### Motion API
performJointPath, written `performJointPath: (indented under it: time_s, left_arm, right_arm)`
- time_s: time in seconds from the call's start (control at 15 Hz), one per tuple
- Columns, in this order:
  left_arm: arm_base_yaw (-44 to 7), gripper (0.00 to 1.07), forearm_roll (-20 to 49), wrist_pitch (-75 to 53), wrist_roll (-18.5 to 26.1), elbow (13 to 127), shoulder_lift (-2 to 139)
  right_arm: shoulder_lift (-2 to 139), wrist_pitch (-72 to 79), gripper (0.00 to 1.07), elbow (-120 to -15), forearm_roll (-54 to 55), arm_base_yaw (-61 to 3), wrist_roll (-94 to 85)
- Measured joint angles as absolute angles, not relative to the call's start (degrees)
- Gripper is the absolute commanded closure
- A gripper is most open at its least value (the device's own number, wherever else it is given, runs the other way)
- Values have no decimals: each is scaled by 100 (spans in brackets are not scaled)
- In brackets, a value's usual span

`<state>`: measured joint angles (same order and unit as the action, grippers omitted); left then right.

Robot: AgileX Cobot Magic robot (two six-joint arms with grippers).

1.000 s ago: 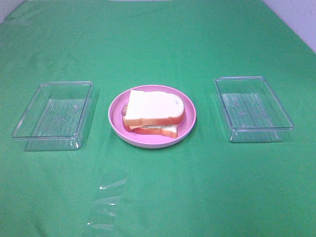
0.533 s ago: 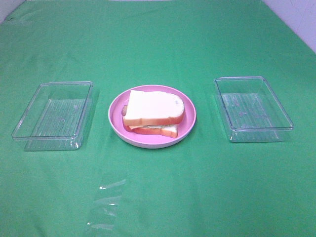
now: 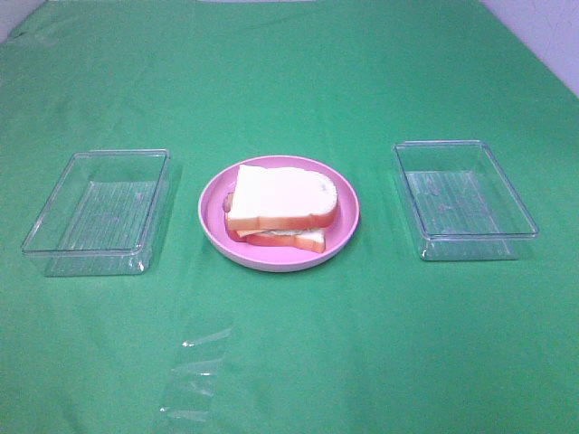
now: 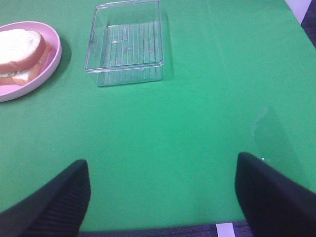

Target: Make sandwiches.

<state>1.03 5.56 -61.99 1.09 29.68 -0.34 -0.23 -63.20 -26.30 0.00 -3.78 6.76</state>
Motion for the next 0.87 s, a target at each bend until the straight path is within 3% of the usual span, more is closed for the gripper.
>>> performJointPath:
  time_s: [0.87]
  left_arm:
    - [103,9,556,-6199,109,2968,-34]
  right_arm:
    - [-23,-6320,30,-2595,0,-378,670]
